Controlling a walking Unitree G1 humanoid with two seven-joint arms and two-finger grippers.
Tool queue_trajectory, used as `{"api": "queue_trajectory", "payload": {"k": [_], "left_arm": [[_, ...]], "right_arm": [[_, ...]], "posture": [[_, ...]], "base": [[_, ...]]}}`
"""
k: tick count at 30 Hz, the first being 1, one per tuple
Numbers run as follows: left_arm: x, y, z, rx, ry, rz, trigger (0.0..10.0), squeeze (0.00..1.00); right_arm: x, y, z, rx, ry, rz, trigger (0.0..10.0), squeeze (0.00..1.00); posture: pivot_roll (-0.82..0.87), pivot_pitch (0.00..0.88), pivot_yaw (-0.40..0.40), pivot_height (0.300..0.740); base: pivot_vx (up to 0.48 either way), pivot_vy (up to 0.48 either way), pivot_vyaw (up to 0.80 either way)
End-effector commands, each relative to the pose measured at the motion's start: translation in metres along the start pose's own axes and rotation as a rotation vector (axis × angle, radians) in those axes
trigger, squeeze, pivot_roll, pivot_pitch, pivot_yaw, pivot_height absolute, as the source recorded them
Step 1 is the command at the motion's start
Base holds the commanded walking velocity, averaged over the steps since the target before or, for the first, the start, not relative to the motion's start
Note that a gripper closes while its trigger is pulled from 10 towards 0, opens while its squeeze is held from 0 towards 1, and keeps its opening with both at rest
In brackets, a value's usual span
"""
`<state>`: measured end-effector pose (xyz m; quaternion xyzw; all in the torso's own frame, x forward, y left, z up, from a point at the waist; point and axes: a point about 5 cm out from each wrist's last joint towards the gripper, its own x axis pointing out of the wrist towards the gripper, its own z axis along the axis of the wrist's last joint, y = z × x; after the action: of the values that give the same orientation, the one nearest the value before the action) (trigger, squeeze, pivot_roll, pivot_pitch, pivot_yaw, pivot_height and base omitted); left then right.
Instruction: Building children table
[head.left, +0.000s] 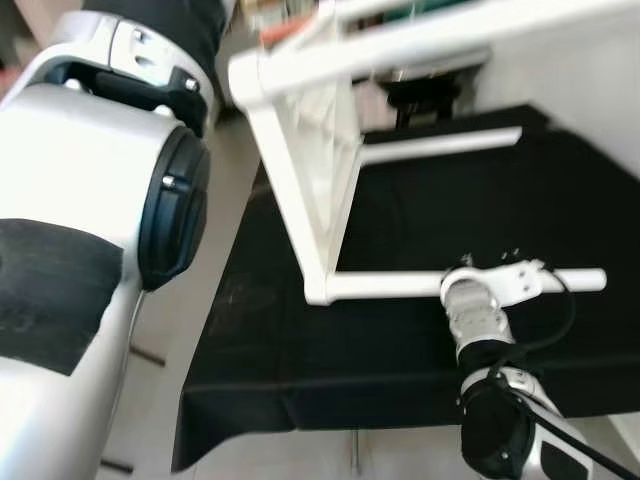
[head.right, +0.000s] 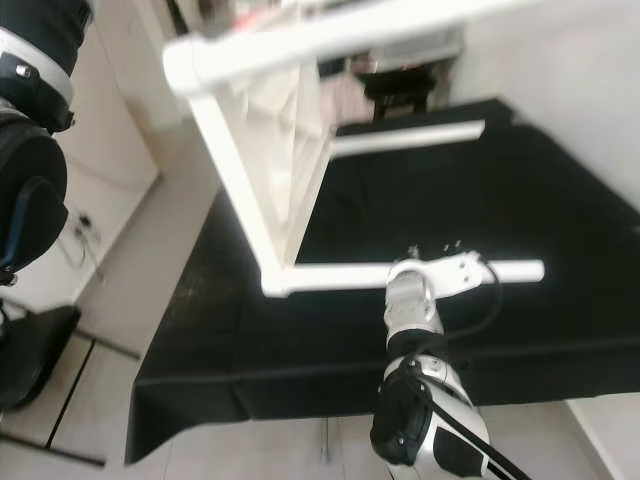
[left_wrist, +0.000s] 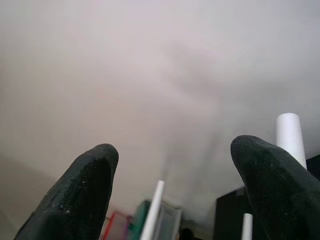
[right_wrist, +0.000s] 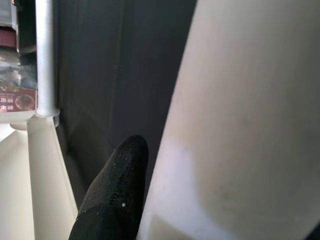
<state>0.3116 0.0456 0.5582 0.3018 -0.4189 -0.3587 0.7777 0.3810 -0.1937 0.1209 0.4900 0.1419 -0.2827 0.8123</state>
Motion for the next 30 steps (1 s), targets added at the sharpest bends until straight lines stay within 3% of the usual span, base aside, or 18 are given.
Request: {"api": "queue_trajectory", "payload": {"k": [1,2,4,7,10,14,17,20,21,24,25,26,30], "left_arm": [[-0.017,0.009,-0.024,-0.085,0.041,0.065,10.0,0.0],[-0.022,0.014,-0.023,-0.114,0.009,0.084,10.0,0.0],[-0.031,0.018,-0.026,-0.155,-0.038,0.067,10.0,0.0],[-0.045,0.008,-0.046,-0.223,-0.064,-0.002,10.0,0.0],[-0.054,-0.003,-0.06,-0.261,-0.067,-0.054,10.0,0.0],[-0.071,-0.026,-0.078,-0.306,-0.04,-0.128,10.0,0.0],[-0.075,-0.03,-0.081,-0.313,-0.031,-0.147,10.0,0.0],[-0.081,-0.034,-0.081,-0.32,-0.018,-0.182,10.0,0.0],[-0.081,-0.034,-0.081,-0.32,-0.018,-0.182,10.0,0.0],[-0.082,-0.035,-0.079,-0.321,-0.024,-0.193,10.0,0.0],[-0.083,-0.036,-0.077,-0.322,-0.029,-0.197,10.0,0.0],[-0.084,-0.036,-0.076,-0.325,-0.031,-0.199,10.0,0.0],[-0.087,-0.042,-0.073,-0.332,-0.028,-0.201,10.0,0.0]], "right_arm": [[0.003,-0.049,-0.031,-0.262,0.079,-0.189,10.0,0.0],[0.004,-0.045,-0.023,-0.297,0.039,-0.186,10.0,1.0],[0.005,-0.035,-0.008,-0.361,-0.059,-0.161,10.0,1.0],[0.003,-0.016,0.015,-0.422,-0.208,-0.153,10.0,1.0],[0.002,-0.006,0.02,-0.416,-0.231,-0.136,10.0,1.0],[-0.001,0.009,0.032,-0.495,-0.334,-0.109,10.0,1.0],[-0.002,0.01,0.036,-0.514,-0.364,-0.115,10.0,1.0],[-0.005,0.014,0.051,-0.627,-0.476,-0.153,10.0,1.0],[-0.005,0.014,0.051,-0.627,-0.476,-0.153,10.0,1.0],[-0.009,0.022,0.06,-0.693,-0.573,-0.152,10.0,1.0],[-0.014,0.032,0.07,-0.756,-0.671,-0.15,10.0,1.0],[-0.016,0.035,0.073,-0.774,-0.699,-0.15,10.0,1.0],[-0.015,0.035,0.077,-0.772,-0.703,-0.163,10.0,1.0]], "posture": [[0.12,0.049,0.139,0.74],[0.11,0.048,0.128,0.74],[0.11,0.05,0.118,0.74],[0.1,0.056,0.086,0.74],[0.1,0.056,0.086,0.74],[0.1,0.062,0.064,0.74],[0.1,0.061,0.06,0.74],[0.11,0.062,0.054,0.74],[0.11,0.062,0.054,0.74],[0.11,0.063,0.054,0.74],[0.11,0.064,0.056,0.74],[0.11,0.064,0.056,0.74],[0.1,0.066,0.057,0.74]], "base": [[0.0,0.0,0.0],[0.0,0.0,0.0],[0.0,0.0,0.0],[0.0,0.0,0.0],[0.0,0.0,0.0],[0.0,0.0,0.0],[0.0,0.0,0.0],[0.0,0.0,0.0],[0.0,0.0,0.0],[0.0,0.0,0.0],[0.0,0.0,0.0],[0.0,0.0,0.0],[0.0,0.0,0.0]]}}
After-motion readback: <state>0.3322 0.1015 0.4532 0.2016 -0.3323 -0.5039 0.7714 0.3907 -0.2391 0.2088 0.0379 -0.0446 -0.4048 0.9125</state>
